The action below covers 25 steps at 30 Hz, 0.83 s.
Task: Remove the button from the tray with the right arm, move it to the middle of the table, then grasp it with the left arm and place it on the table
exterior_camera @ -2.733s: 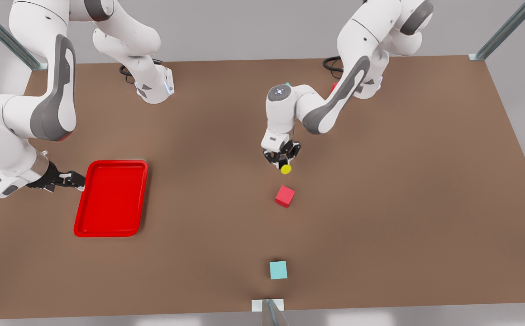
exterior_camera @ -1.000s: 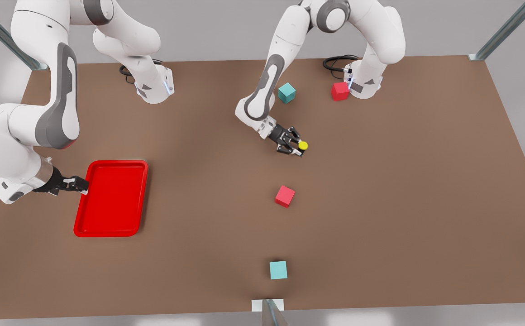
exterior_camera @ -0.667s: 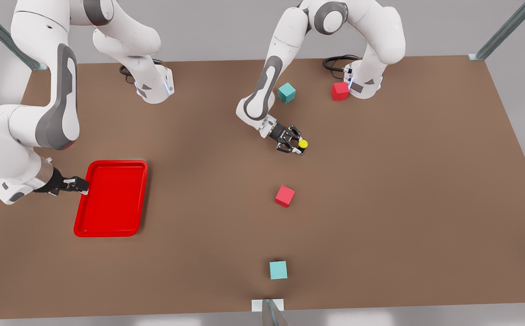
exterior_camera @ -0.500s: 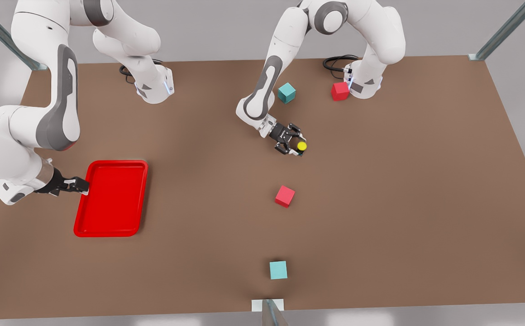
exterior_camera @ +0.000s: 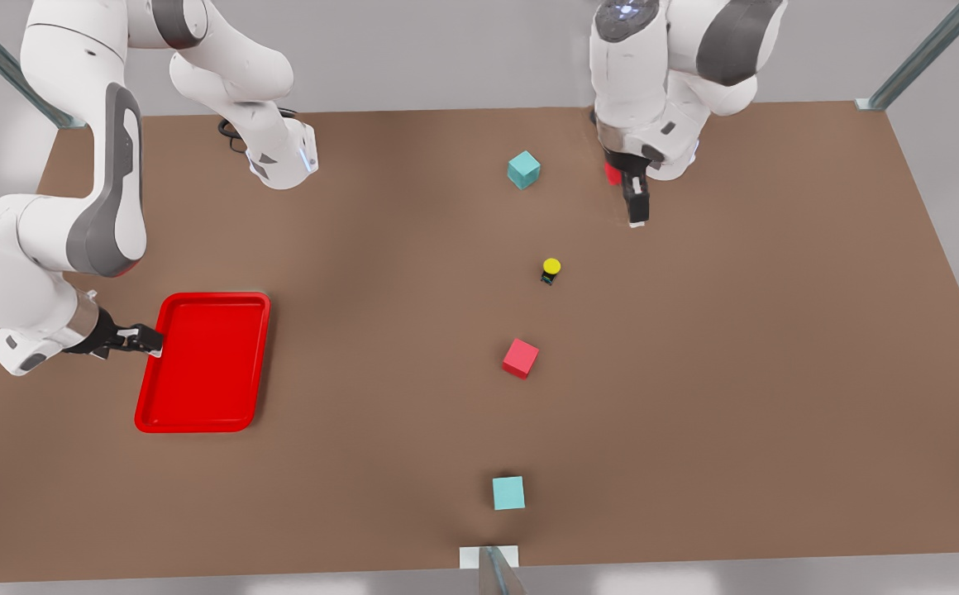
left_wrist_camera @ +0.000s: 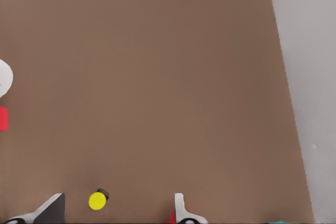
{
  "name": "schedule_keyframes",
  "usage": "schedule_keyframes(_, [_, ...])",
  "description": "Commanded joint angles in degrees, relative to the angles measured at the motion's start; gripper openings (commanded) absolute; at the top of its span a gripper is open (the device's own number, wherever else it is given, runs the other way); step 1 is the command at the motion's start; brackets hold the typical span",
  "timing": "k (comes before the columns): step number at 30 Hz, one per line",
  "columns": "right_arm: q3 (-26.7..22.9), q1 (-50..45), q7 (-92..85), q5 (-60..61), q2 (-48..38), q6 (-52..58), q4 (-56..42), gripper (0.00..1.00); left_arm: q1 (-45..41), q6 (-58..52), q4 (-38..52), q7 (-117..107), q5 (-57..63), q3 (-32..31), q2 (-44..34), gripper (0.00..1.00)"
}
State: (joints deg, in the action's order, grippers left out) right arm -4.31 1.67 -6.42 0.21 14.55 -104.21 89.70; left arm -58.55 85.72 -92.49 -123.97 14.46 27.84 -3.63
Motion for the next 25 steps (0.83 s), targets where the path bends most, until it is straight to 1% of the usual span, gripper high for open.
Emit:
schedule_keyframes(1, [0.0,0.0,-0.1,0.1,0.0,0.0,0.0,1.00,17.3,-3.0,1.3,107.4,-12.8,0.2,1.2,1.00])
schedule_keyframes(2, [-0.1,0.0,-0.1,0.1,0.0,0.0,0.0,1.00,33.3,-2.7,1.3,117.2,-15.9,-11.1,2.5,1.00])
schedule_keyframes(3, [0.0,0.0,-0.1,0.1,0.0,0.0,0.0,1.00,53.5,0.7,0.6,120.8,-17.1,-31.3,3.0,1.00])
schedule_keyframes(4, [0.0,0.0,-0.1,0.1,0.0,0.0,0.0,1.00,56.3,0.3,0.6,127.4,-17.3,-33.2,2.6,1.00])
schedule_keyframes(5, [-0.1,0.0,0.0,0.1,0.0,0.0,0.0,1.00,57.0,-0.3,0.2,132.3,-17.4,-31.9,1.3,1.00])
schedule_keyframes(6, [0.0,0.0,-0.1,0.1,0.0,0.0,0.0,1.00,55.9,9.1,-12.0,132.2,-16.7,-31.7,-6.4,1.00])
schedule_keyframes(7, [0.0,0.0,0.0,0.1,0.0,0.0,0.0,1.00,56.8,10.9,-15.2,133.0,-16.7,-31.8,-8.6,1.00])
schedule_keyframes(12, [0.0,0.0,0.1,0.1,0.0,0.0,0.0,1.00,56.8,11.5,-15.4,133.0,-16.5,-32.3,-8.5,1.00])
schedule_keyframes(13, [-0.1,0.0,0.1,0.1,0.0,0.0,0.0,1.00,56.6,11.4,-15.4,132.9,-14.2,-33.0,-8.8,1.00])
schedule_keyframes(15, [0.0,0.0,0.1,0.1,0.0,0.0,0.0,1.00,58.3,12.5,-16.0,132.7,-13.5,-33.7,-8.8,1.00])
schedule_keyframes(16, [0.0,0.0,0.1,0.1,0.0,0.0,0.0,1.00,58.3,11.9,-16.0,132.5,-13.3,-35.7,-8.7,1.00])
schedule_keyframes(25, [0.0,0.1,0.1,0.1,0.4,0.0,0.0,1.00,57.5,12.5,-14.0,131.7,-13.2,-36.0,-3.2,1.00])
